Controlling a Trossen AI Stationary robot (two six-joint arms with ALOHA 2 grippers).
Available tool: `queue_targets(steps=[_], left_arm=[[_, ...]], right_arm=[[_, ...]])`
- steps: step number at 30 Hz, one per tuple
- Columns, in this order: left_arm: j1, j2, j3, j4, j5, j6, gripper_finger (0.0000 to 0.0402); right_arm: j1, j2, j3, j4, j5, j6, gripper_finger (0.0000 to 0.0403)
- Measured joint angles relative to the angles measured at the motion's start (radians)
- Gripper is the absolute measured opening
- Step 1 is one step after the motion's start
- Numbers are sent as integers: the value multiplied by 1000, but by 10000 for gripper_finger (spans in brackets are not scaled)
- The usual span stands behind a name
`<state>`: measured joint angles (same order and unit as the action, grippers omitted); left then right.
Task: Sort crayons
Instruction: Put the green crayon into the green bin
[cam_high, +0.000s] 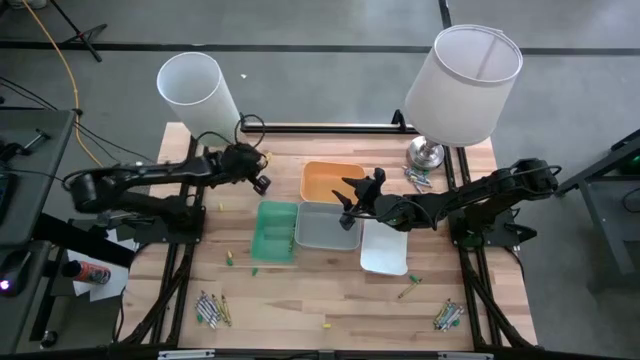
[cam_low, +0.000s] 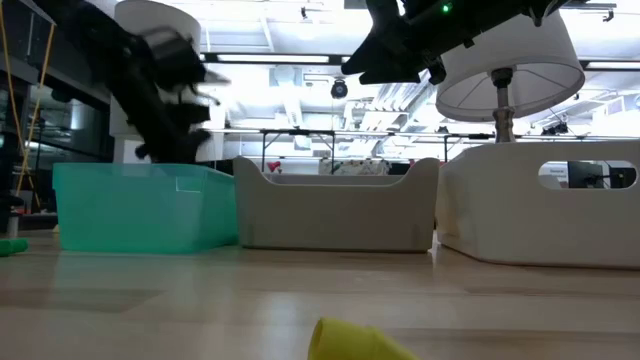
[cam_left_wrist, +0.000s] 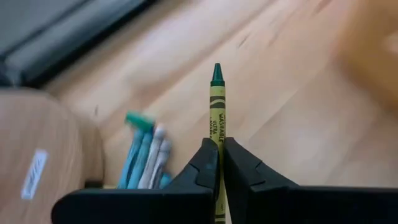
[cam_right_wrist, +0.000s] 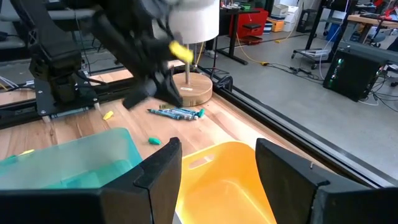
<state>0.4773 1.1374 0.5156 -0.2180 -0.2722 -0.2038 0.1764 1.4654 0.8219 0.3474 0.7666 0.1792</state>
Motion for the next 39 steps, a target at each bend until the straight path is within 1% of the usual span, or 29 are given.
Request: queue_targets(steps=[3, 6, 9, 10, 14, 17, 19, 22, 24, 26, 35, 39], left_arm=[[-62, -121, 0, 29, 8, 15, 1], [-147, -226, 1, 89, 46, 26, 1], [-255, -294, -2, 183, 83, 57, 0], [-293, -310, -15, 246, 91, 67, 0], [-452, -329, -103, 509, 108, 104, 0], [-552, -318, -177, 691, 86, 136, 0], [-603, -309, -216, 781, 61, 162, 0], [-646, -299, -235, 868, 9, 212, 0], [-656, -300, -235, 878, 0, 224, 0], [-658, -299, -235, 872, 0, 224, 0], [-657, -299, -235, 863, -1, 229, 0], [-662, -299, -235, 786, 7, 299, 0]], right_arm=[[0, 0, 0, 3, 0, 2, 199], [0, 0, 0, 32, 0, -20, 199], [0, 0, 0, 70, 0, -58, 199], [0, 0, 0, 88, 0, -72, 199], [0, 0, 0, 142, 0, -134, 199], [1, 0, 0, 149, -12, -157, 199], [1, 0, 0, 148, -54, -133, 199], [1, 0, 0, 155, -164, -105, 199], [-2, 0, 0, 174, -226, -112, 199], [-2, 0, 0, 188, -253, -112, 199], [-2, 0, 0, 179, -256, -109, 199], [-1, 0, 0, 173, -293, -109, 199]])
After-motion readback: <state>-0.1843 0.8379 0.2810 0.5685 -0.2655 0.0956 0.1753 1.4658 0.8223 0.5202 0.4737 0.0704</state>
